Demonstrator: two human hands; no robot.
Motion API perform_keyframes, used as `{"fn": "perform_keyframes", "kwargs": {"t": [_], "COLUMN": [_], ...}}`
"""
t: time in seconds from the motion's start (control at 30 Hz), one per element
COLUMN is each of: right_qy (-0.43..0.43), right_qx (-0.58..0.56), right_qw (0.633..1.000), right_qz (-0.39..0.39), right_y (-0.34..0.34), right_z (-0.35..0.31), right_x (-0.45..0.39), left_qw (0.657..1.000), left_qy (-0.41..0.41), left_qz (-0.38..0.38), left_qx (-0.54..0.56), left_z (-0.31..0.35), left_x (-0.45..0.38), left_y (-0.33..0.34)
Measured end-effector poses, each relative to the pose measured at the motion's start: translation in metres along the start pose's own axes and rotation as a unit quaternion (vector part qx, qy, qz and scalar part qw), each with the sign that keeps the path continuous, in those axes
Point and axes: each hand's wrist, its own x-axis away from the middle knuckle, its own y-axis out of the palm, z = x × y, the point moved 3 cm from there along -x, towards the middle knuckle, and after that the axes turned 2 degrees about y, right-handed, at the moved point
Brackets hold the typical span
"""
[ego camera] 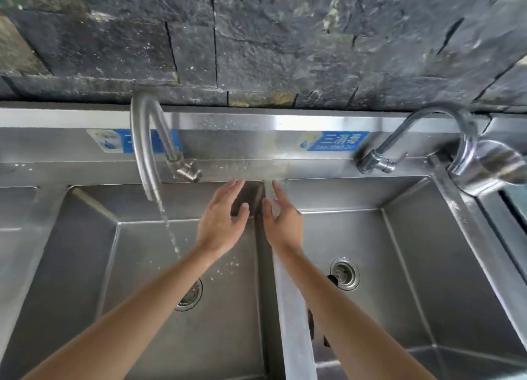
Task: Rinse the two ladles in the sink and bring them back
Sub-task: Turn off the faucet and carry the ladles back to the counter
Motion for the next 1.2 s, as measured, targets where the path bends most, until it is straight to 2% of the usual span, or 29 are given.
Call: {"fn": "perform_keyframes", "kwargs": {"t": [0.23, 0.4, 0.53, 0.67, 0.93, 1.2], "right_qy": [0.070, 0.166, 0.249, 0.300, 0.366, 0.369], "right_qx": [0.010, 0.029, 0.021, 0.041, 0.020, 0.061], "right_qw": [0.997, 0.985, 0.968, 0.952, 0.923, 0.917], "right_qz": [0.034, 0.040, 0.012, -0.041, -0.116, -0.140], "right_y": [-0.085, -0.128, -0.139, -0.126, -0.071, -0.036], "right_z": [0.100, 0.187, 0.254, 0.313, 0.401, 0.438], "right_x": [0.003, 0.008, 0.013, 0.020, 0.040, 0.060], "left_qw": [0.993, 0.979, 0.970, 0.945, 0.899, 0.880], "left_qy": [0.044, 0.040, -0.044, -0.151, -0.352, -0.423], "left_qz": [-0.108, -0.195, -0.225, -0.266, -0.214, -0.170], "left_qx": [-0.007, -0.048, -0.085, -0.120, -0.146, -0.131], "left_z": [0.072, 0.098, 0.096, 0.075, 0.005, -0.026], "left_x": [0.019, 0.036, 0.047, 0.057, 0.091, 0.123], "left_y": [0.116, 0.208, 0.273, 0.333, 0.399, 0.420]}}
